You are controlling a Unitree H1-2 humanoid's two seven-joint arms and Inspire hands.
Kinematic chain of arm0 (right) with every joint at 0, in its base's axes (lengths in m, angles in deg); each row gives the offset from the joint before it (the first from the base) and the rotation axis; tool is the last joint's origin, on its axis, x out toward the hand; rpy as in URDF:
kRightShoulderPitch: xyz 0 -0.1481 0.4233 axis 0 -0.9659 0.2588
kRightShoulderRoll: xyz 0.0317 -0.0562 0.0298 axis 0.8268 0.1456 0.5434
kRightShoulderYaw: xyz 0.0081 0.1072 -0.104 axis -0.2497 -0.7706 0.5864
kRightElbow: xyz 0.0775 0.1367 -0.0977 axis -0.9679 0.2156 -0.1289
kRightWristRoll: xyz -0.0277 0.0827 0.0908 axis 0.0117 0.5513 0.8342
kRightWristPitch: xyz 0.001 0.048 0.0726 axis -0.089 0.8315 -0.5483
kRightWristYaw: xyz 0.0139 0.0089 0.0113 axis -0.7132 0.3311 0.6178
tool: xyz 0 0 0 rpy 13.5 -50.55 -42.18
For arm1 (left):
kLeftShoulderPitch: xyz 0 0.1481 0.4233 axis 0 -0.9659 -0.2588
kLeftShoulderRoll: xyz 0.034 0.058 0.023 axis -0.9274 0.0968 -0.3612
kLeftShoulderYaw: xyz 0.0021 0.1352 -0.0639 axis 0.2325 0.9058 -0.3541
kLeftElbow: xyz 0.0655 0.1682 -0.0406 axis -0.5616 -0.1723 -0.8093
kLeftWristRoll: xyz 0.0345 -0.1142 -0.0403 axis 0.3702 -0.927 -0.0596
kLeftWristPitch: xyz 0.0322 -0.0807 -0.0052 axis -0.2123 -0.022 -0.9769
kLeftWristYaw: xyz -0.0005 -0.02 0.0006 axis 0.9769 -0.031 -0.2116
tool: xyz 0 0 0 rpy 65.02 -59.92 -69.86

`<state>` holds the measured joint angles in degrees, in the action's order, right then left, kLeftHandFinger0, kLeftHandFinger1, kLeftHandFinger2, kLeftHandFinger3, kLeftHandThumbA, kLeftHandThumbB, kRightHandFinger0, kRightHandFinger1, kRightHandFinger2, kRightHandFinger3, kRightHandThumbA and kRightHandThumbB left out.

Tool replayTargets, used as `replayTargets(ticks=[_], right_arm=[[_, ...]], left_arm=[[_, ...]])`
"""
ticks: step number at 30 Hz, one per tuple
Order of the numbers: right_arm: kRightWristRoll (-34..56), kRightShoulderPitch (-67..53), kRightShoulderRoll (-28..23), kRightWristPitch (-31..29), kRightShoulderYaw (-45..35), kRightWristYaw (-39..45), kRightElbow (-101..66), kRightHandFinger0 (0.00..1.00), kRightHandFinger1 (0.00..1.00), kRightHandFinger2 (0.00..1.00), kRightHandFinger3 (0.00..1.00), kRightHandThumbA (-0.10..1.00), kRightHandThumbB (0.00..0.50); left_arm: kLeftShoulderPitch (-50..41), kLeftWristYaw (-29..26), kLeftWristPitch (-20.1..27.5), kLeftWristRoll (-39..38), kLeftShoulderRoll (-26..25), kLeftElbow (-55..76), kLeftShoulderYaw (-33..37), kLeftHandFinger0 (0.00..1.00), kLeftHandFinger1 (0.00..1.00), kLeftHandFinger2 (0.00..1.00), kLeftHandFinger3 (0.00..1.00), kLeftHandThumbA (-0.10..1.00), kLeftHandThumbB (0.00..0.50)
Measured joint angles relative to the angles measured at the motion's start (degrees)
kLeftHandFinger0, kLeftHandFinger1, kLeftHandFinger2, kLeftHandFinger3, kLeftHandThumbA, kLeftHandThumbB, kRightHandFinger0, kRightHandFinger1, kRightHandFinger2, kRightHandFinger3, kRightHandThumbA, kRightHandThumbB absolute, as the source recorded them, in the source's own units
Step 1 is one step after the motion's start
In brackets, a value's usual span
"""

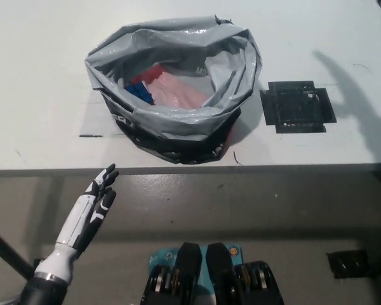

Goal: Use the right hand to pick up a rubix's cube and place it into a plastic bag and lift the bag

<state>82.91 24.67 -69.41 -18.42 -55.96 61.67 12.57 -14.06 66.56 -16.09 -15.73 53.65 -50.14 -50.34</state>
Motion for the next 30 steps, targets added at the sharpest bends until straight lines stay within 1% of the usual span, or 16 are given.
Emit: replayTargets(ticks=[1,2,3,4,7,9,11,12,16,18,19,20,25,26,27,30], right_arm=[[-0.01,-1.14,-0.19,0.0,-0.29,0.0,-1.19,1.0,1.0,1.0,1.0,1.0,0.443],[-0.01,-1.14,-0.19,0.0,-0.29,0.0,-1.19,1.0,1.0,1.0,1.0,1.0,0.402],[-0.03,-4.71,-0.46,-0.01,-0.96,-0.01,-4.46,1.0,1.0,1.0,1.0,1.0,0.398],[-0.05,-5.73,-0.53,-0.03,-1.12,-0.02,-5.4,1.0,1.0,1.0,1.0,1.0,0.412],[-0.32,-11.95,-0.57,-0.24,-1.9,-0.02,-10.88,1.0,1.0,1.0,1.0,1.0,0.386],[-0.71,-16.89,-0.46,-0.48,-2.16,-0.03,-14.68,1.0,1.0,1.0,1.0,1.0,0.37],[-1.82,-21.8,-0.01,-1.63,-2.43,-0.1,-19.16,1.0,1.0,1.0,1.0,1.0,0.38],[-2.19,-23.45,0.26,-2.16,-2.44,-0.13,-20.42,1.0,1.0,1.0,1.0,1.0,0.4],[-4.88,-32.98,2.28,-5.63,-2.3,-0.33,-27.2,1.0,1.0,1.0,1.0,1.0,0.392],[-6.38,-36.33,2.89,-7.17,-1.81,-0.47,-28.43,1.0,1.0,1.0,1.0,1.0,0.37],[-6.92,-37.24,3.04,-7.78,-1.58,-0.54,-28.78,1.0,1.0,1.0,1.0,1.0,0.37],[-6.92,-37.24,3.04,-7.78,-1.58,-0.54,-28.78,1.0,1.0,1.0,1.0,1.0,0.392],[-11.16,-43.07,4.93,-12.74,1.32,-1.39,-26.47,1.0,1.0,1.0,1.0,1.0,0.302],[-11.63,-43.5,5.2,-13.28,1.62,-1.53,-25.69,1.0,1.0,1.0,1.0,1.0,0.299],[-12.3,-43.87,5.65,-14.19,2.13,-1.7,-24.17,1.0,1.0,1.0,1.0,1.0,0.291],[-14.28,-44.81,7.2,-17.1,3.45,-2.38,-18.51,1.0,1.0,1.0,1.0,1.0,0.282]], left_arm=[[0.16,0.0,0.0,0.0,0.0,-0.07,0.0,1.0,1.0,1.0,1.0,1.0,0.244],[0.16,0.0,0.0,0.0,0.0,-0.07,0.0,1.0,1.0,1.0,1.0,1.0,0.236],[0.41,-0.01,0.0,0.0,0.01,-0.24,-0.01,1.0,1.0,1.0,1.0,1.0,0.238],[0.53,0.0,0.0,0.0,0.03,-0.34,-0.01,1.0,1.0,1.0,1.0,1.0,0.251],[1.15,0.0,0.0,-0.03,0.05,-0.82,-0.05,1.0,1.0,1.0,1.0,1.0,0.234],[1.57,0.0,0.0,-0.04,0.05,-1.13,-0.07,1.0,1.0,1.0,1.0,1.0,0.244],[2.05,-0.01,0.03,-0.08,0.04,-1.5,-0.17,1.0,1.0,1.0,1.0,1.0,0.24],[2.21,-0.01,0.04,-0.11,0.03,-1.59,-0.24,1.0,1.0,1.0,1.0,1.0,0.242],[3.48,-0.02,0.12,-0.19,0.03,-1.93,-0.43,1.0,1.0,1.0,1.0,1.0,0.254],[3.89,-0.02,0.21,-0.24,0.05,-1.97,-0.45,1.0,1.0,1.0,1.0,1.0,0.247],[3.99,-0.02,0.24,-0.25,0.04,-1.98,-0.47,1.0,1.0,1.0,1.0,1.0,0.247],[3.99,-0.02,0.24,-0.25,0.04,-1.98,-0.47,1.0,1.0,1.0,1.0,1.0,0.251],[4.16,-0.06,0.57,-0.41,0.04,-1.98,-0.7,1.0,1.0,1.0,1.0,1.0,0.237],[4.16,-0.06,0.62,-0.43,0.06,-1.98,-0.71,1.0,1.0,1.0,1.0,1.0,0.236],[4.1,-0.07,0.67,-0.44,0.04,-1.98,-0.75,1.0,1.0,1.0,1.0,1.0,0.256],[3.77,-0.07,0.86,-0.47,0.04,-1.98,-0.9,1.0,1.0,1.0,1.0,1.0,0.26]])
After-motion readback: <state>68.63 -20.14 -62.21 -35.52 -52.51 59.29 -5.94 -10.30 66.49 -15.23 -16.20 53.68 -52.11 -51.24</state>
